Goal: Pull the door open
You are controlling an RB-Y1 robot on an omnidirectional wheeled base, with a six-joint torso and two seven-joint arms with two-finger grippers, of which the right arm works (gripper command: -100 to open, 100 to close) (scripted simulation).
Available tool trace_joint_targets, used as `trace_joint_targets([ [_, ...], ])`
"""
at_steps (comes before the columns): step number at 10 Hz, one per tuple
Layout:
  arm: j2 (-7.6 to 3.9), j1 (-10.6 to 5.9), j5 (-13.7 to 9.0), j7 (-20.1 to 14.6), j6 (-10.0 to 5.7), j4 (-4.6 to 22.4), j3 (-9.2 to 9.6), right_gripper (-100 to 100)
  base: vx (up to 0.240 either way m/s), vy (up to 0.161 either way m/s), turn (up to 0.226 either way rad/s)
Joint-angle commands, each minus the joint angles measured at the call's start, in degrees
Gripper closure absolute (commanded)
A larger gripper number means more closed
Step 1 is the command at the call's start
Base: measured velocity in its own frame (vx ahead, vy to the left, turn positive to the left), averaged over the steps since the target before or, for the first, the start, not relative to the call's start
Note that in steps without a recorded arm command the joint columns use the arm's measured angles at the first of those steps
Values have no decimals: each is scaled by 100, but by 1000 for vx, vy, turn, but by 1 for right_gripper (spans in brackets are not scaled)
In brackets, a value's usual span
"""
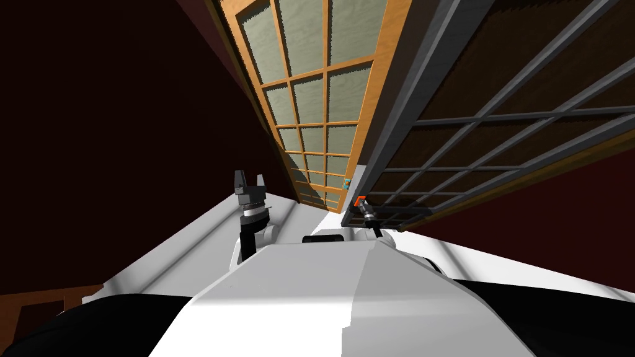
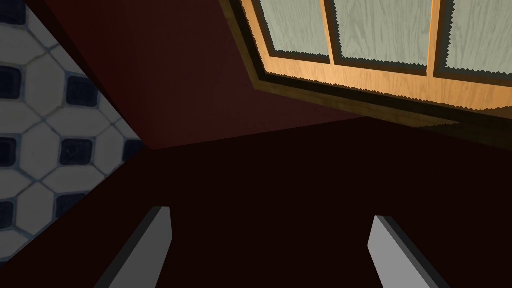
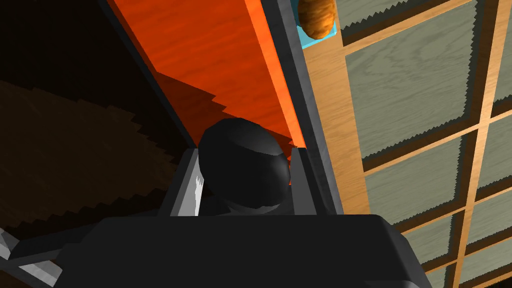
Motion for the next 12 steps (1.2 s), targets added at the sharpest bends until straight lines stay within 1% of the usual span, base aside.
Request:
trace_joint_targets([
  [1,-4,25,-105,-286,6,-26,55,100,-32,-16,65],
  [2,-4,25,-105,-326,6,-26,55,100,-25,-12,31],
  [4,-20,49,-249,-685,14,-56,130,100,-32,-17,55],
  [5,-20,49,-249,-736,14,-56,130,100,-25,-14,31],
  [7,-37,73,-396,-1090,21,-86,205,100,-33,-13,57],
  [8,-37,73,-396,-1150,21,-86,205,100,-28,-20,29],
  [9,-47,87,-480,-1357,26,-103,248,100,-28,-16,63],
  [10,-47,87,-480,-1375,26,-103,248,100,-25,-12,23],
  [11,-57,101,-564,-1601,30,-121,291,100,-30,-11,45],
  [12,-66,114,-647,-1743,34,-138,335,100,-38,-25,90],
])
